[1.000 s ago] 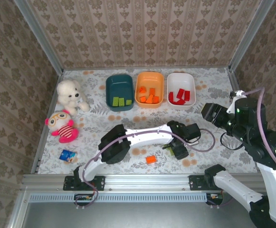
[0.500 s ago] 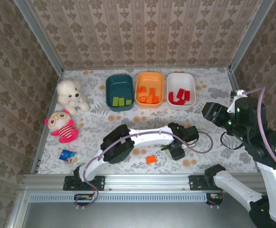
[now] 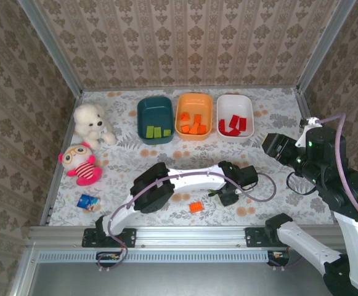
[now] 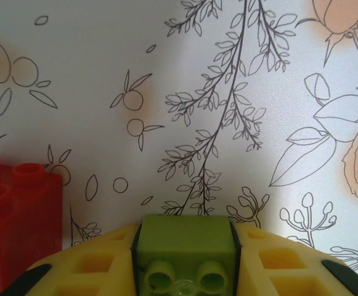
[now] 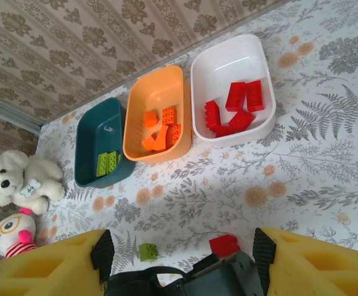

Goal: Sort the legos into containers by color

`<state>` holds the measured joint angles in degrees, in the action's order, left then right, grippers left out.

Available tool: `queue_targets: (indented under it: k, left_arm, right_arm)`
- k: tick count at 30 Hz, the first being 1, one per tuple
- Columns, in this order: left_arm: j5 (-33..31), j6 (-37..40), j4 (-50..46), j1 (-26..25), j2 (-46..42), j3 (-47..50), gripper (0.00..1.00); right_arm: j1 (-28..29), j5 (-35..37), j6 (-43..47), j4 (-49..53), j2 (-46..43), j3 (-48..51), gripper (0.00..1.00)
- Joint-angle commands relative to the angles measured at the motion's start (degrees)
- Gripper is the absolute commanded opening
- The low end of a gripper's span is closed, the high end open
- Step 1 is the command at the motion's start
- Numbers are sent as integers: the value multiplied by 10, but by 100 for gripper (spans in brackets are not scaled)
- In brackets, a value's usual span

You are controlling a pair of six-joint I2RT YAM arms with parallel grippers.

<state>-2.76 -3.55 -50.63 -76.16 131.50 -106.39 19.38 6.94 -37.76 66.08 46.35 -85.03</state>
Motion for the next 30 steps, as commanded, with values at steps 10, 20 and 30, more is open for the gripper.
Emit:
queue_targets:
  k: [10, 20, 30]
  left_arm:
    - [-67, 10, -18, -7, 26, 43, 24]
    - [-39, -27, -25, 12, -68, 9, 10]
    - [-23, -113, -28, 116, -214, -8, 11]
  right_arm:
    - [0, 11, -11, 0, -7, 5, 65]
    - [0, 20, -1, 1, -3, -12, 65]
    - [0, -4, 10, -41, 27, -35, 65]
